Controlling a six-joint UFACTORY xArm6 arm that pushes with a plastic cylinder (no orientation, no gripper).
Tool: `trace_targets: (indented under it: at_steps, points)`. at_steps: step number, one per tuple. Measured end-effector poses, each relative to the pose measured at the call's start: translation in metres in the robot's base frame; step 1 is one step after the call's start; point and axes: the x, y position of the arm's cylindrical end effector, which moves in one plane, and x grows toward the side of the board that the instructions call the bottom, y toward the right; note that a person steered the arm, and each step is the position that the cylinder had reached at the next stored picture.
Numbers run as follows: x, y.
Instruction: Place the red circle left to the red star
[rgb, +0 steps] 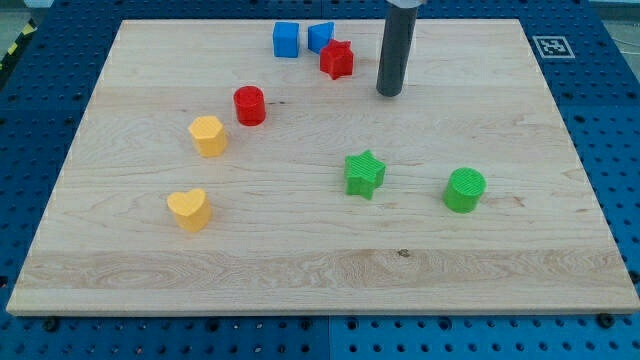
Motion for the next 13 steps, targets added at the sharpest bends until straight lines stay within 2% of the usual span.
trace_targets:
  at_steps: [4,5,10,11,13]
  points:
    - [0.019,-0.02]
    - [0.028,-0.064]
    - [0.048,-0.1]
    - [0.052,-0.142]
    - [0.068,-0.156]
